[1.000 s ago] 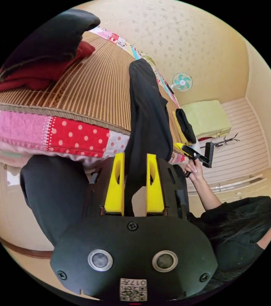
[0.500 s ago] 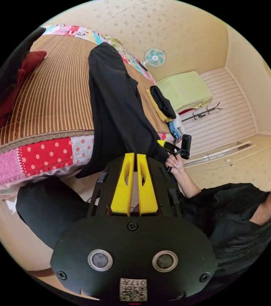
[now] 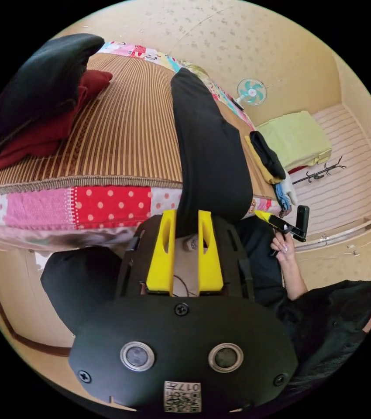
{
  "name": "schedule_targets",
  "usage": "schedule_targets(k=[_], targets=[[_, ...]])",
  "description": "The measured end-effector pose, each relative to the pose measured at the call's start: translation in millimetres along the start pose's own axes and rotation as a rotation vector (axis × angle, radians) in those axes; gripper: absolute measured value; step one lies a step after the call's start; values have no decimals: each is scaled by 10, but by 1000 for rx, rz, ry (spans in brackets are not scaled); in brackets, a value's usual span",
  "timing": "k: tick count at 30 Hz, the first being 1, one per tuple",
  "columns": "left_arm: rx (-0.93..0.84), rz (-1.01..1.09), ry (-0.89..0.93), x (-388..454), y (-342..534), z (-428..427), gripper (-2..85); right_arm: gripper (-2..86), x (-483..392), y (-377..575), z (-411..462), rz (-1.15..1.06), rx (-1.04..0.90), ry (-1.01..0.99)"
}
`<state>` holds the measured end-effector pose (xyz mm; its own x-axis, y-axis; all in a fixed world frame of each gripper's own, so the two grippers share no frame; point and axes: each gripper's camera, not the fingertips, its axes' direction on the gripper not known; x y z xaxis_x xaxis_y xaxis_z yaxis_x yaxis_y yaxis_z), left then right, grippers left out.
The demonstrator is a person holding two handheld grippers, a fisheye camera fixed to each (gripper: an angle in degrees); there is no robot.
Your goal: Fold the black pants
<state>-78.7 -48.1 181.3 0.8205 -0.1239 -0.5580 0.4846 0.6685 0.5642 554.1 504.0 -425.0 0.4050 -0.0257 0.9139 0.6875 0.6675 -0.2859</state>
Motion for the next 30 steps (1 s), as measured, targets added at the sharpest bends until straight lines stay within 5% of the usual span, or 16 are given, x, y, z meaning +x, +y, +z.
schedule_targets(k=[6, 10, 16, 22, 30], targets=[[-19, -1, -136, 122, -278, 231, 62, 68, 123, -375, 293, 88, -44, -34], [-35, 42, 14, 237, 53, 429, -3, 34, 105, -314, 75, 37, -74, -47], [-317, 233, 228, 704, 429, 704, 0, 27, 133, -93, -591, -66, -171, -83], [-83, 48, 172, 548, 345, 636, 77, 76, 227, -222, -689, -14, -112, 33], [-30, 51, -76, 808, -34, 1053, 77, 84, 252, -569, -286, 52, -20, 92]])
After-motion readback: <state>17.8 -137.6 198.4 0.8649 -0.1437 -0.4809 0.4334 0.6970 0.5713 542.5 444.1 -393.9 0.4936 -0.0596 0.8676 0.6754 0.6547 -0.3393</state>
